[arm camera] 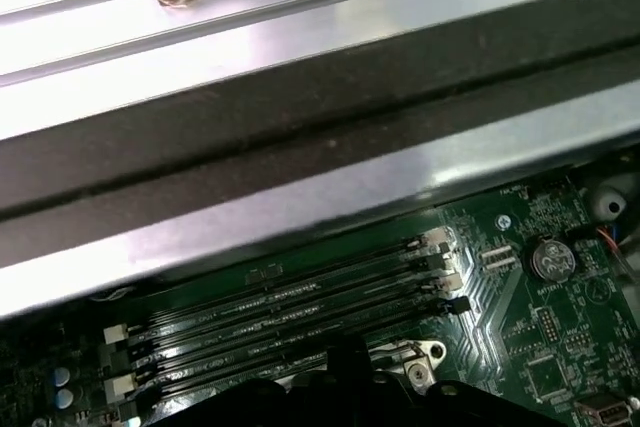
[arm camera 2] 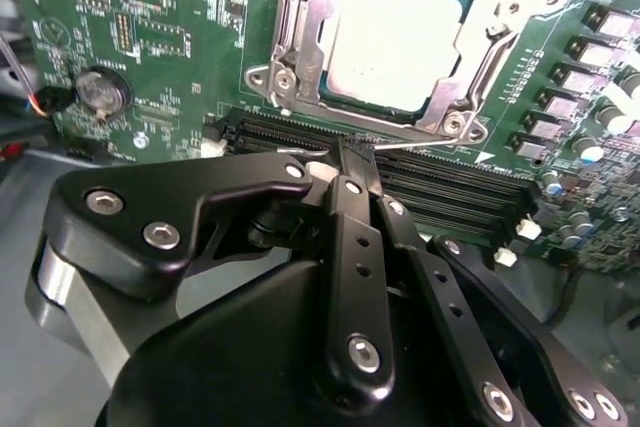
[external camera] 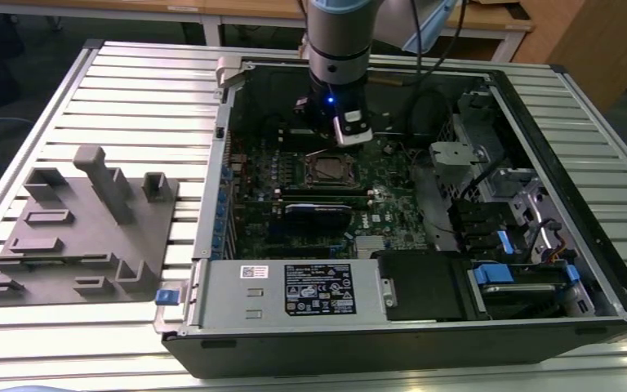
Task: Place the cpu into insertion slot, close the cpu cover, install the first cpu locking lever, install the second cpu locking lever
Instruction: 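Install the first cpu locking lever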
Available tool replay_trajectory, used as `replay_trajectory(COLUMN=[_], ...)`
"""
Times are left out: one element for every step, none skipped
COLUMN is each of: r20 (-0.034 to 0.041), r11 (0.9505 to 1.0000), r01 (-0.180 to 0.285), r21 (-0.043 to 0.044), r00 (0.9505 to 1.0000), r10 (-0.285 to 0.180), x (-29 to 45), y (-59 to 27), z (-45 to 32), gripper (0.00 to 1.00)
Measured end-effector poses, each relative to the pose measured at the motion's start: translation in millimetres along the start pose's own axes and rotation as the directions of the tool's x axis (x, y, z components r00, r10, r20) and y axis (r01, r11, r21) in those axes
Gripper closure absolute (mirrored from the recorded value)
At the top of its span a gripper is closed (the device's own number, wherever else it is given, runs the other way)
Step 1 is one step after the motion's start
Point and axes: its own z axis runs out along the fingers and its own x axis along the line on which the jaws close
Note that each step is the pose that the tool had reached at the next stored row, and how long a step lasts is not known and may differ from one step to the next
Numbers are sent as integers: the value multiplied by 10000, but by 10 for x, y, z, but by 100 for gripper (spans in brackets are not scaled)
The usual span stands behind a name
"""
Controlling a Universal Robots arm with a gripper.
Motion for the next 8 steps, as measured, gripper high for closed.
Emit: replay_trajectory(r20=[22,43,56,67,82,99,117,139], r11=[10000,9999,9998,9997,9995,9992,9989,9984], r01=[-81,-157,-214,-261,-320,-392,-471,-565], r21=[14,24,26,28,32,37,39,43], r00=[10000,9999,9998,9996,9995,9992,9988,9983], r10=[81,157,214,261,320,391,471,564], x=[0,2,4,6,7,8,9,9], y=[0,0,4,7,10,12,13,14], z=[3,6,8,10,12,14,16,19], gripper=[90,90,90,90,90,90,90,90])
